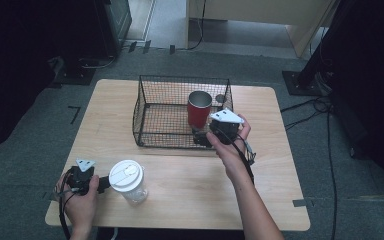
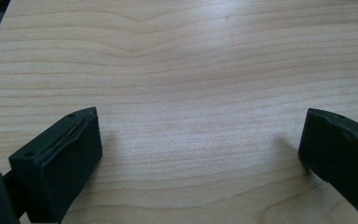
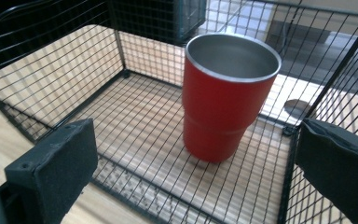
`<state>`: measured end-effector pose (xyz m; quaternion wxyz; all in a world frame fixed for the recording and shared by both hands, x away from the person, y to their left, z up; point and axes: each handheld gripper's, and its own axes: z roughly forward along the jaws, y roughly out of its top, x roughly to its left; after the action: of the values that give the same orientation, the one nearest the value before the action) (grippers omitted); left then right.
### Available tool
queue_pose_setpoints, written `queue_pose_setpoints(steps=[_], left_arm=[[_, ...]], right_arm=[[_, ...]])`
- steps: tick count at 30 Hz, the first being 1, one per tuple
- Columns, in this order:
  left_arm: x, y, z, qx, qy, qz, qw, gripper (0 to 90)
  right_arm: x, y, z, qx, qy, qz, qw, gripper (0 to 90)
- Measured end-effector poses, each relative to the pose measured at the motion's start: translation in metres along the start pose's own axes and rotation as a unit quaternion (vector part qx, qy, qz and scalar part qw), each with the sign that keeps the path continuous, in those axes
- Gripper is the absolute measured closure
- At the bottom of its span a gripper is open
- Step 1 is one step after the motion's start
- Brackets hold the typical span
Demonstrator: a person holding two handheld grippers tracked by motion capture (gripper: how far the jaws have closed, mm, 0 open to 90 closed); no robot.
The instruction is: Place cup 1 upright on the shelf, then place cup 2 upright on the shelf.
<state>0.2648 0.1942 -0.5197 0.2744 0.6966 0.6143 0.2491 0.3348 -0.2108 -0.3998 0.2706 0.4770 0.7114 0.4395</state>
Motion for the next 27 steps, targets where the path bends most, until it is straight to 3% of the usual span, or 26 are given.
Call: queue_pose_setpoints(steps=[13, 27], left_arm=[[0.0, 0.0, 0.0, -0.001, 0.0, 0.0, 1.0, 0.1], [0.0, 0.0, 0.0, 0.0, 0.0, -0.001, 1.0, 0.1]], right_arm=[[0.023, -0.029, -0.022, -0.011, 0.049, -0.005, 0.9987, 0.0], [0.06, -0.048, -0.031, -0.012, 0.11, -0.017, 0.9937, 0.0]])
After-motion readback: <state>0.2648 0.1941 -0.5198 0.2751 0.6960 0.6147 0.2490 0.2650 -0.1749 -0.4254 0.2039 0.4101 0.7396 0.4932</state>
